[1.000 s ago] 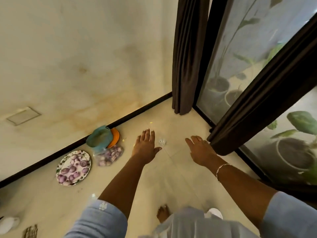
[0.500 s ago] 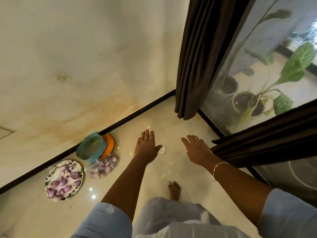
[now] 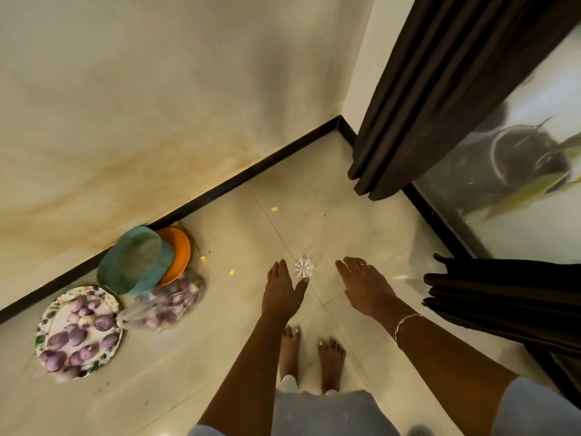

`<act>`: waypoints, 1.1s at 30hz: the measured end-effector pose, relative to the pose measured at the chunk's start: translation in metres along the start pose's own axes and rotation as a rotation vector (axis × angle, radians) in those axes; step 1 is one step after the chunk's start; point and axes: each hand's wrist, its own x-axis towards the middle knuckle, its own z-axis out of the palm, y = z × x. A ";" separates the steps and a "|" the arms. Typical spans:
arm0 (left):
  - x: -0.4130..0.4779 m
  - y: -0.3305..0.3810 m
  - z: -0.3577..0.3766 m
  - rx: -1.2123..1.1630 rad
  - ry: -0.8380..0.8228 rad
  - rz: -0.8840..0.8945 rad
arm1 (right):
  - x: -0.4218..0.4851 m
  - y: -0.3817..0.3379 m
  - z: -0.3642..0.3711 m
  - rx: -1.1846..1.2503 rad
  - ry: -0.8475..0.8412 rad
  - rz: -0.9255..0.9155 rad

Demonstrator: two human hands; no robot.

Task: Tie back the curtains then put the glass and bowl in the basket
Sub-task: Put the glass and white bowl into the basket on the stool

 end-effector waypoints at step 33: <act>0.182 -0.063 0.067 -0.559 0.071 -0.203 | 0.203 -0.008 0.133 0.144 0.134 -0.169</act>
